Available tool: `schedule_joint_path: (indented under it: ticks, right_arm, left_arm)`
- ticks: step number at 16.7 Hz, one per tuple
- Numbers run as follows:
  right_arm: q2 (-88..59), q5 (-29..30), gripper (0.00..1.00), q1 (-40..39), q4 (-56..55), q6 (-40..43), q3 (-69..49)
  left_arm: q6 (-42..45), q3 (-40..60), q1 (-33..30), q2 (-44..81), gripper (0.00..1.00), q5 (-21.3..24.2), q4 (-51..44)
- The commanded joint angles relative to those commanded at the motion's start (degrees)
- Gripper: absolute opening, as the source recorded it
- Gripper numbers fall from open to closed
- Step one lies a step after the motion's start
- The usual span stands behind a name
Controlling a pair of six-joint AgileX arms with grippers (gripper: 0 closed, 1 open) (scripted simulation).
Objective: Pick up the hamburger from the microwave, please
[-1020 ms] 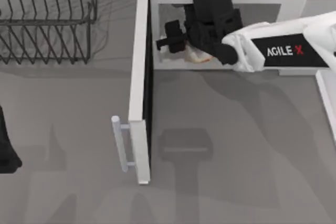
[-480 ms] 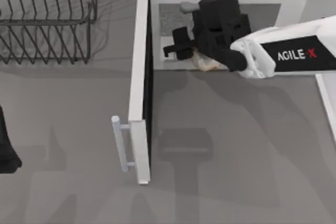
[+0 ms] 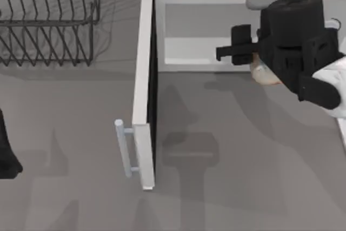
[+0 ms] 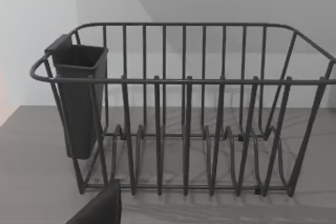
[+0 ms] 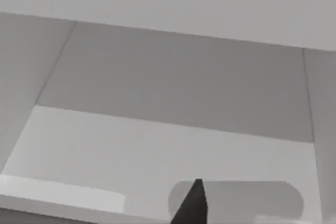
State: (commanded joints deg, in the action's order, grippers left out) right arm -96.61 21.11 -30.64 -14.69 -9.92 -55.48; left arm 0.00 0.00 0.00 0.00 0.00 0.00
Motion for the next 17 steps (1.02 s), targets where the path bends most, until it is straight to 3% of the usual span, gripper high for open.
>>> schedule_joint_path:
  ticks: [7, 17]
  right_arm:
    - [23.4, 8.7, 0.00, -1.1, -1.7, -2.9, 22.5]
    - [20.6, 9.6, 0.00, -1.2, -5.7, -3.2, 24.8]
  left_arm:
    - [0.0, 0.0, 0.0, 0.0, 1.00, 0.0, 0.0]
    - [0.0, 0.0, 0.0, 0.0, 1.00, 0.0, 0.0]
